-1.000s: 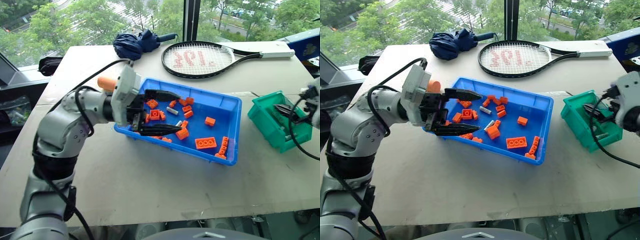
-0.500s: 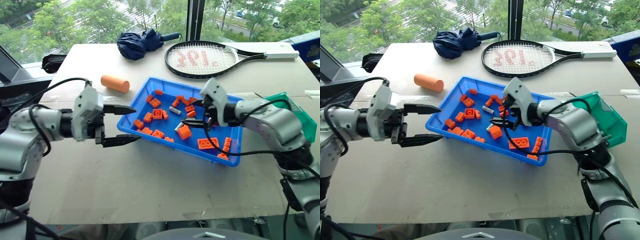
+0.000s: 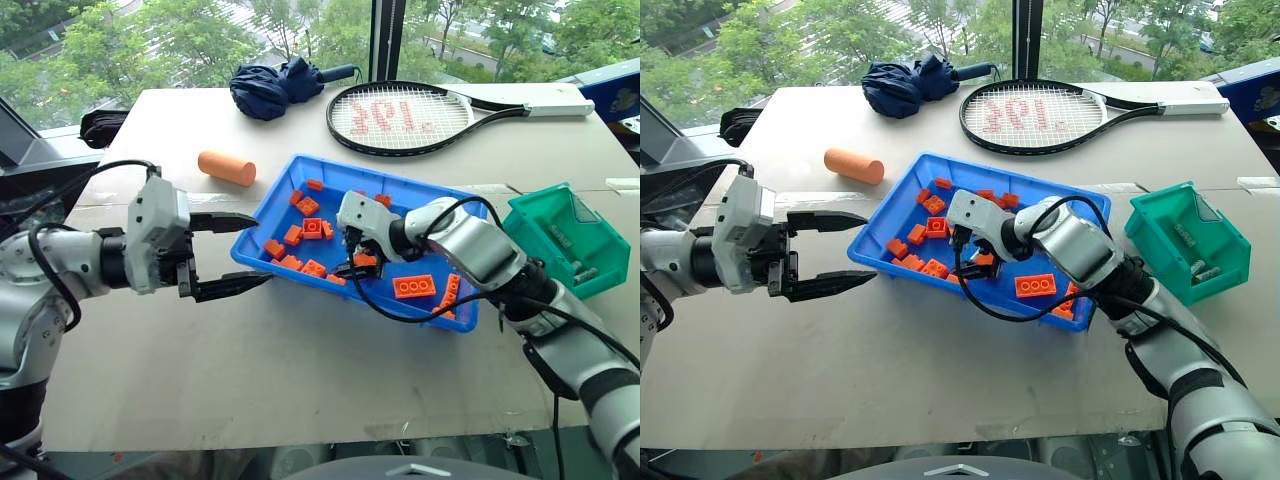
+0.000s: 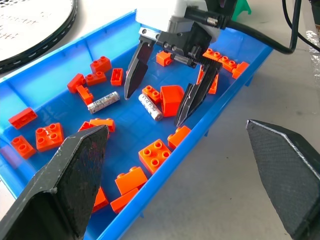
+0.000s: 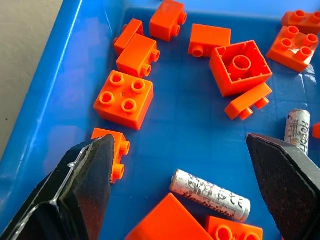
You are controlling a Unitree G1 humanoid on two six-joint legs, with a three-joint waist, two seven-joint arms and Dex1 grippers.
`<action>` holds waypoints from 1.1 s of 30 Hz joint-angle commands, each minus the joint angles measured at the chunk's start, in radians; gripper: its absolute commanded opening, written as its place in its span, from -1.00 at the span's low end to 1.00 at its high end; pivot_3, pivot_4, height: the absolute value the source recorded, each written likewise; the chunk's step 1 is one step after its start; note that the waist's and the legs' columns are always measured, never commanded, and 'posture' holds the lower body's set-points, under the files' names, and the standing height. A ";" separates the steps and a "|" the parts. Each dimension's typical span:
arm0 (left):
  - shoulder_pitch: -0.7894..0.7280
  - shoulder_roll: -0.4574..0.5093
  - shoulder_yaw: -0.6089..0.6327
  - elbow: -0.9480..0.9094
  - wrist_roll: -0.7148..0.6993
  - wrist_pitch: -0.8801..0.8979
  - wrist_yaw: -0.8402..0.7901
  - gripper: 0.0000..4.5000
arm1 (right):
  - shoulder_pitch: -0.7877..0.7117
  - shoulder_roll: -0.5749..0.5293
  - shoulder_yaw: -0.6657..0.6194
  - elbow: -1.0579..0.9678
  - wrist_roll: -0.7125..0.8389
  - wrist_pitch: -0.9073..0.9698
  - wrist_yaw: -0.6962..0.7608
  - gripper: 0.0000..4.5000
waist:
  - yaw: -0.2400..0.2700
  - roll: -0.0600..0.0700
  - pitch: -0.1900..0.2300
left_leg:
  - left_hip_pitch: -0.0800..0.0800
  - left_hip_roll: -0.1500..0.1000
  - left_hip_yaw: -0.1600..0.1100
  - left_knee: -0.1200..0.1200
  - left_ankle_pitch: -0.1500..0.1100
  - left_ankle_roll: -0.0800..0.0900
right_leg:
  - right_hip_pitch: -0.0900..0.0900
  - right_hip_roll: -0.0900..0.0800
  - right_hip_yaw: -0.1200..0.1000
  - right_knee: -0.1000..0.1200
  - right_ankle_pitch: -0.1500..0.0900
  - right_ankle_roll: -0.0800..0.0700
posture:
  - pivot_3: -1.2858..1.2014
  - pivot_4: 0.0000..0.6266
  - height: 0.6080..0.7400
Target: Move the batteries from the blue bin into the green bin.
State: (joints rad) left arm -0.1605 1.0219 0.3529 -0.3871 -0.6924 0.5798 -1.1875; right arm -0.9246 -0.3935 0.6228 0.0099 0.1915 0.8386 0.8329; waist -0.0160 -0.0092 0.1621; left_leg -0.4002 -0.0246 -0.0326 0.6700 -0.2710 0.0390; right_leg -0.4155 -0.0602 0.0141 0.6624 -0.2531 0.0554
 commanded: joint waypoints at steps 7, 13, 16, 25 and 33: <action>-0.031 0.006 0.002 0.001 -0.007 -0.022 -0.002 1.00 | -0.026 -0.048 0.042 0.050 -0.161 -0.098 0.060 0.87 | -0.001 0.000 0.000 | 0.000 -0.001 0.000 0.000 0.000 0.000 | 0.000 0.000 0.000 0.000 0.000 0.000 | 0.03 -0.52 1.00; -0.038 0.003 -0.003 0.002 -0.010 -0.028 -0.003 1.00 | -0.031 -0.030 0.033 0.107 -0.228 -0.180 0.084 0.87 | -0.003 0.000 0.000 | 0.000 0.000 0.000 -0.001 0.000 0.000 | -0.001 0.000 0.000 0.000 0.000 0.000 | 0.03 -0.52 1.00; -0.039 0.002 -0.005 0.004 -0.009 -0.031 -0.003 1.00 | -0.032 -0.008 0.027 0.134 -0.245 -0.215 0.097 0.87 | -0.003 0.000 0.000 | 0.000 0.000 0.000 -0.001 0.000 -0.001 | -0.001 0.000 0.000 0.000 0.000 0.000 | 0.03 -0.52 1.00; -0.046 -0.003 -0.009 0.001 -0.010 -0.032 0.006 1.00 | -0.065 0.054 0.010 0.262 -0.271 -0.272 0.152 0.37 | -0.004 0.000 0.000 | 0.000 -0.001 0.000 -0.001 0.000 -0.001 | -0.001 0.000 0.000 0.000 0.000 0.000 | 0.03 -0.52 1.00; -0.026 -0.005 0.007 -0.008 -0.010 -0.033 0.014 1.00 | -0.071 0.049 0.013 0.285 -0.290 -0.228 0.217 -0.48 | -0.004 0.000 0.000 | 0.000 -0.001 0.000 -0.001 0.000 -0.001 | -0.001 0.000 0.000 0.000 0.000 0.000 | 0.03 -0.52 1.00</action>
State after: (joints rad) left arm -0.1880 1.0165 0.3340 -0.3753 -0.6926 0.5608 -1.1749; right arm -0.9887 -0.3386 0.6442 0.2909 -0.0815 0.6025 1.0363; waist -0.0198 -0.0092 0.1621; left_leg -0.4001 -0.0252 -0.0327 0.6692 -0.2706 0.0381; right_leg -0.4162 -0.0606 0.0141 0.6623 -0.2531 0.0553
